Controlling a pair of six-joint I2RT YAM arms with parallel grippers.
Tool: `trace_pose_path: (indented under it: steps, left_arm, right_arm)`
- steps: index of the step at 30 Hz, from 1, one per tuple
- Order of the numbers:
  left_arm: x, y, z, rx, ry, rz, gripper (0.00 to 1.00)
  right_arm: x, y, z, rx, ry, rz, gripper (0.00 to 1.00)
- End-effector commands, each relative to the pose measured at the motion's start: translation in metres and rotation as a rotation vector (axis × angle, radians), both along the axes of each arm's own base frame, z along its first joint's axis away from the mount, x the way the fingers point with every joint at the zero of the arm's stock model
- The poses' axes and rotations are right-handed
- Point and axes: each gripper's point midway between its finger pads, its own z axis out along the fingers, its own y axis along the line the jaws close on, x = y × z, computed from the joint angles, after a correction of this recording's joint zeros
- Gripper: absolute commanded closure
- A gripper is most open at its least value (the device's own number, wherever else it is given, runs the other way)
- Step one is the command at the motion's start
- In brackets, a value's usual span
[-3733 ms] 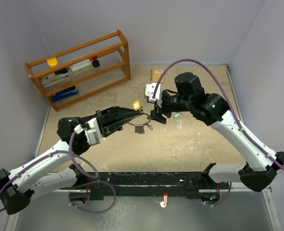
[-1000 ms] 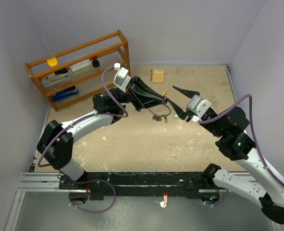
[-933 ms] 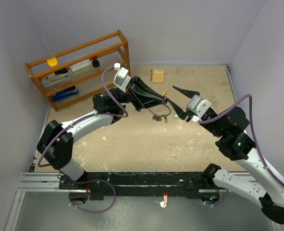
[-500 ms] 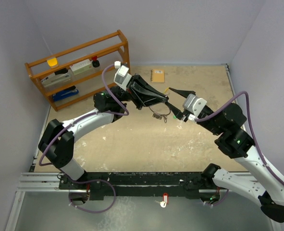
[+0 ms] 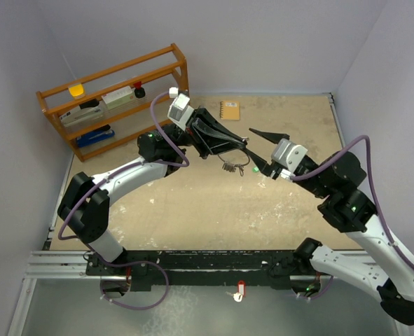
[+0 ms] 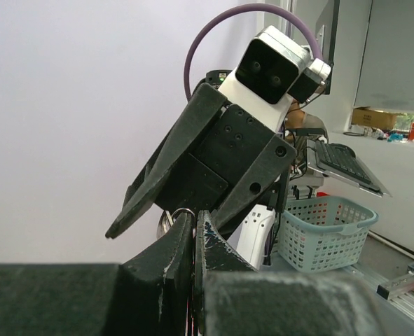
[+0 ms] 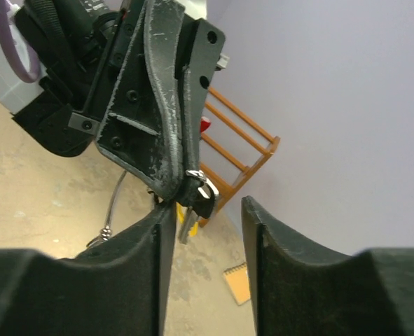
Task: Remove the keys from the keyring
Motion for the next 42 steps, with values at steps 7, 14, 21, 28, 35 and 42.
trace_pose_path:
  steps: [7,14,21,28,35,42]
  left_arm:
    - [-0.024,0.023,0.034,-0.181,-0.146,-0.001,1.00]
    - [-0.022,0.023,0.033,-0.179,-0.149,0.006,1.00]
    - [-0.018,0.022,0.032,-0.185,-0.141,0.017,1.00]
    - [-0.016,0.022,0.034,-0.195,-0.134,0.024,1.00]
    - [-0.015,0.027,0.045,-0.239,-0.152,0.051,1.00]
    - [-0.016,0.033,0.064,-0.299,-0.174,0.071,1.00]
  right_arm:
    - [-0.006,0.013,0.017,0.019,-0.029,0.075,0.64]
    - [-0.006,0.012,0.017,0.017,-0.023,0.072,0.56]
    - [-0.014,0.004,0.023,0.038,-0.043,0.068,0.53]
    - [-0.014,0.006,0.022,0.035,-0.037,0.076,0.99]
    - [-0.012,0.014,0.013,0.011,-0.018,0.099,1.00]
    - [-0.006,0.023,0.003,-0.010,0.003,0.117,1.00]
